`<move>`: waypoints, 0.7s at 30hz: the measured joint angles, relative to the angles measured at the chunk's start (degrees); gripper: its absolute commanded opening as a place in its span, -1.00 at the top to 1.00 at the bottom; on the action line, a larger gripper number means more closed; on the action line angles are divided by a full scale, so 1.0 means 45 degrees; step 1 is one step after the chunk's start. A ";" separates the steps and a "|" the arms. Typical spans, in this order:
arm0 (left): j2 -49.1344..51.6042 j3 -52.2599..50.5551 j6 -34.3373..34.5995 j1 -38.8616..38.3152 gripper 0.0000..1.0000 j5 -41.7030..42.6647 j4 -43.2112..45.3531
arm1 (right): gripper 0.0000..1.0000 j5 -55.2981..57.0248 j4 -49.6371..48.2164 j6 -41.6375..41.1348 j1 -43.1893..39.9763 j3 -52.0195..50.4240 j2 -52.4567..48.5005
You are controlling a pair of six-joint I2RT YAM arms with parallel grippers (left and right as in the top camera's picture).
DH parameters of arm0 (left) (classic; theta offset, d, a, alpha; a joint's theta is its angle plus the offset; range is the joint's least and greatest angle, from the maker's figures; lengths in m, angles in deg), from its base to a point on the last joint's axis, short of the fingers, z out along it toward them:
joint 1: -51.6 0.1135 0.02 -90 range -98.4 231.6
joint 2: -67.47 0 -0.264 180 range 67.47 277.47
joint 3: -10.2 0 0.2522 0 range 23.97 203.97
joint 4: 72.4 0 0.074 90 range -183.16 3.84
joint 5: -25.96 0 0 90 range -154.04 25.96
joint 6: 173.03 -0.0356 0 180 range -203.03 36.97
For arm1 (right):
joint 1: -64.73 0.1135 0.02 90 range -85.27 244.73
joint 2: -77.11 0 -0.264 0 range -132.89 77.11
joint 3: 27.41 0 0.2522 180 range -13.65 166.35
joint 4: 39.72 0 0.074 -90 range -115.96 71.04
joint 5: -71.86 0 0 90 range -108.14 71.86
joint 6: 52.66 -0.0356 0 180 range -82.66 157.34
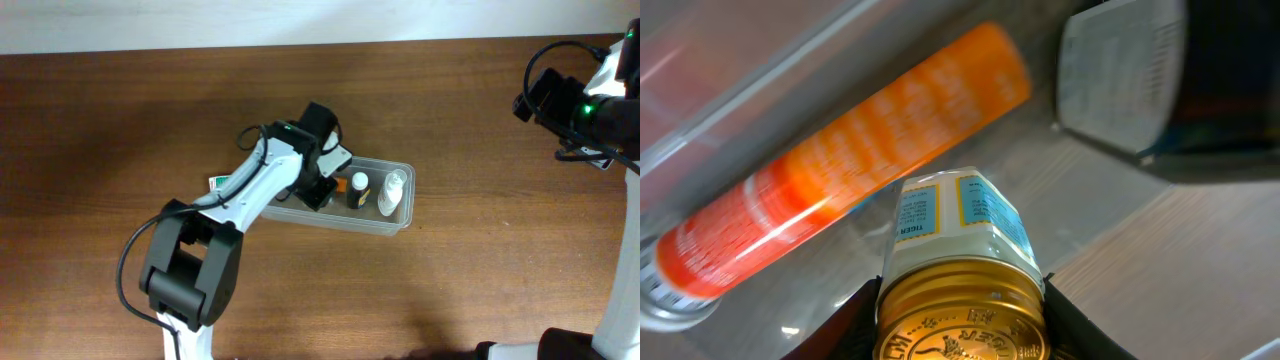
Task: Pack container
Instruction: 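Drop the gold-lidded jar into the container and withdraw left gripper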
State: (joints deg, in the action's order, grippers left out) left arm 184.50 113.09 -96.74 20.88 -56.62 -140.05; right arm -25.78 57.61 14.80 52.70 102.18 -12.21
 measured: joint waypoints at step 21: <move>-0.0010 0.5105 0.0121 0.0262 -0.05 -0.0588 -0.4998 | -0.97 0.0000 0.0000 -0.0010 0.0000 0.0000 0.0000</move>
State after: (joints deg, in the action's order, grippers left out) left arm 184.46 136.06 -96.20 22.06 -59.27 -162.54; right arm -25.78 57.61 14.75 52.70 102.18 -12.21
